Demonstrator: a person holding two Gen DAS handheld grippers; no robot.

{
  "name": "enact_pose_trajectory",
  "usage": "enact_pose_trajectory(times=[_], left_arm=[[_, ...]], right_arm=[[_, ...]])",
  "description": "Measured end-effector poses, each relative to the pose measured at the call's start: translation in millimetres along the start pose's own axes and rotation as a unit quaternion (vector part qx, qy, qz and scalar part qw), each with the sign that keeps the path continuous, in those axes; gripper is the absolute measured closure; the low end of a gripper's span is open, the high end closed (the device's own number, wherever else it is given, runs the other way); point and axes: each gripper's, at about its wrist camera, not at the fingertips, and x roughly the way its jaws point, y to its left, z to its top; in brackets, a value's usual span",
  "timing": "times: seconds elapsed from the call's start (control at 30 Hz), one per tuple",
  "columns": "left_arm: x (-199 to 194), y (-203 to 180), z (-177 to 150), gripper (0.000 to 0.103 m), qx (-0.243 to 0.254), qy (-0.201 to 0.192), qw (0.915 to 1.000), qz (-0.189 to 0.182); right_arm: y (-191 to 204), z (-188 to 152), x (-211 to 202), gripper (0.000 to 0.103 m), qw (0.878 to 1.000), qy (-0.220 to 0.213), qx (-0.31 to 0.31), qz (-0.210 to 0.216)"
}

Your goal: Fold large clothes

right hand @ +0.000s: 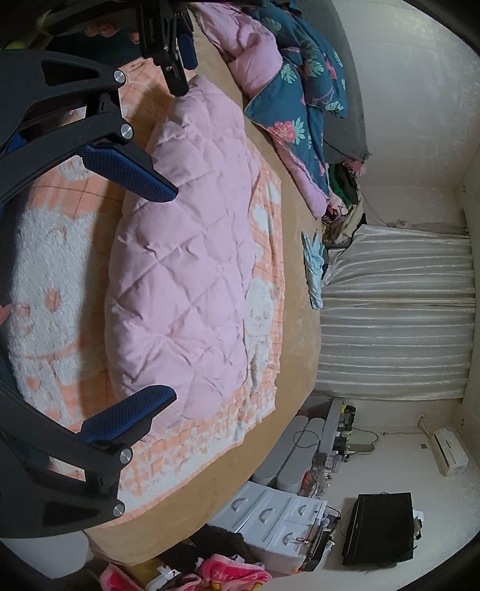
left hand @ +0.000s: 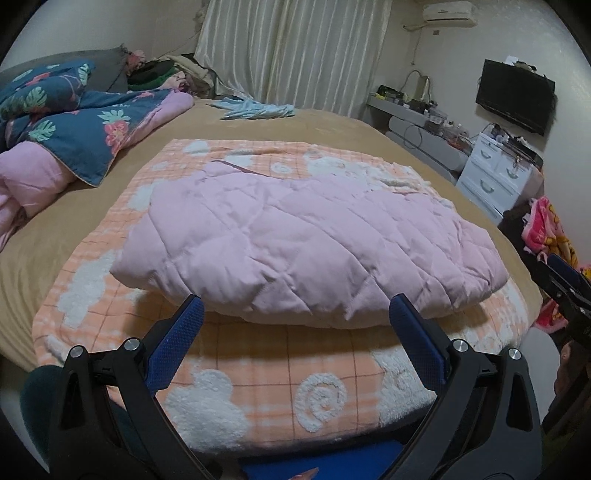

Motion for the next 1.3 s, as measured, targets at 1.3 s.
enact_pose_trajectory(times=[1.3], left_arm=[[5.1,-19.7,-13.8,0.009,0.020,0.012,0.9997,-0.009]], right_arm=[[24.6,-31.3,20.4,0.004,0.998,0.052,0.012,0.043]])
